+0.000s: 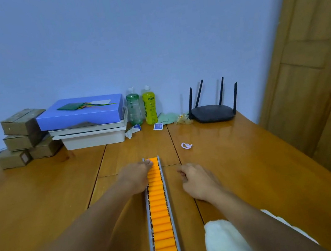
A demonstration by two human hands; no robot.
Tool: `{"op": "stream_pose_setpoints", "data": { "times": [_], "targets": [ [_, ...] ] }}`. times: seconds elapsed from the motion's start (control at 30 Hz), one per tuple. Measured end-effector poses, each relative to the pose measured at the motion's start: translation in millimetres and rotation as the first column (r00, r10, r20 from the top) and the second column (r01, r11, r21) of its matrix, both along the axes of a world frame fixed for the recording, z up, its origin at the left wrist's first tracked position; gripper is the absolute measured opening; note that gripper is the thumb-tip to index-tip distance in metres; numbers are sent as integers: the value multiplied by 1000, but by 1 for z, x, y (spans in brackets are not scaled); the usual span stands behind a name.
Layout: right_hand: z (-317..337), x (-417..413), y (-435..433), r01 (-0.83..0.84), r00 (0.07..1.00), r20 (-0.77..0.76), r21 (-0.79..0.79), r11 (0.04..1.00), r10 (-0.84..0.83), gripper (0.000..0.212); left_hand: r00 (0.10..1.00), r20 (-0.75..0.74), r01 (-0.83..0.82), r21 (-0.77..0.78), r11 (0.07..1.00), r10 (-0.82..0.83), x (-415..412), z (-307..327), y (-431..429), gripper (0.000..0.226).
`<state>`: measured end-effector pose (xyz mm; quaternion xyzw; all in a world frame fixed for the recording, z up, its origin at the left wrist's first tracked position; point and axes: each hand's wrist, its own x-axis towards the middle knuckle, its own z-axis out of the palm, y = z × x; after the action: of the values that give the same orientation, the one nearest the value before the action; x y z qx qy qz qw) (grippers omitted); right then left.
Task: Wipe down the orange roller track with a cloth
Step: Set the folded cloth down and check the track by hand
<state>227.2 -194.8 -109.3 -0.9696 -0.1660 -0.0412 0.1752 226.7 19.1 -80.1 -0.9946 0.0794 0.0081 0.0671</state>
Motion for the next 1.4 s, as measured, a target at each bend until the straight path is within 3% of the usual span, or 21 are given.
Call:
{"op": "stream_pose_setpoints", "data": {
  "times": [1.4],
  "targets": [
    [14,-178,-23,64,989,136,-28,998,-59,38,1000,27,5,11,1000,-6,-193,-3,-38,71]
  ]
}}
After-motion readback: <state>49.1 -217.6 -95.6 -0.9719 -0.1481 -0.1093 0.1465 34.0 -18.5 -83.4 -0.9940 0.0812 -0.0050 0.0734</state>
